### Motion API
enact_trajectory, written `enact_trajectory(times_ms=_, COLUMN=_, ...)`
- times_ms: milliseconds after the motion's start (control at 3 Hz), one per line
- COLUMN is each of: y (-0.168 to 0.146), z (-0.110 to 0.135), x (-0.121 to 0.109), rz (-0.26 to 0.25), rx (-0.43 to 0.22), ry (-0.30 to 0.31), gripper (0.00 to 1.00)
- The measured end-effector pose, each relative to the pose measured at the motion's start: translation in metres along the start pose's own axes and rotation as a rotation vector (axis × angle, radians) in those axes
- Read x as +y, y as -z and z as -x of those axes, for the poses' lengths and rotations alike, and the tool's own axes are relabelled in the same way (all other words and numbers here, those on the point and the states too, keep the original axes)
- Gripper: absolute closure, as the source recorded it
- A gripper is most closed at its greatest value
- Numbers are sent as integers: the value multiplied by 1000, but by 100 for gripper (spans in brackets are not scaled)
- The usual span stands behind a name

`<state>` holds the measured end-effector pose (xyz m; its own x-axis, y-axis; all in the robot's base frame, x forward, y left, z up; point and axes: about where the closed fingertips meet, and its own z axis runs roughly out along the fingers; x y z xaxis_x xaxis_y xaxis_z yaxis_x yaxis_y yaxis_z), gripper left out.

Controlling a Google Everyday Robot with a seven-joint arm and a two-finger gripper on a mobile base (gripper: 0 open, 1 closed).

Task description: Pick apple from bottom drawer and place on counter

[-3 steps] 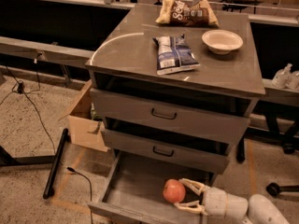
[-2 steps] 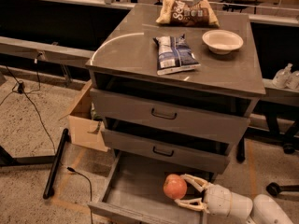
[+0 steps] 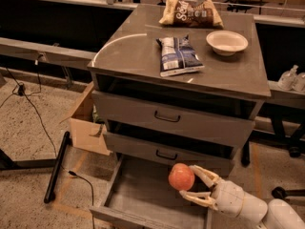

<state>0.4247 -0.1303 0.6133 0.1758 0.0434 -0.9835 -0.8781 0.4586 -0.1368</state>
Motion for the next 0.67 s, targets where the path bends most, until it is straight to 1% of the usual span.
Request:
enact_trajectory(times_ms=333, y=-9, z=35, x=-13, rz=-50, rx=-40, ry=-7, gripper=100)
enact_trajectory(times_ms=667, y=-19, z=66, x=-22, rz=-67, rx=-62, ry=20, gripper=100)
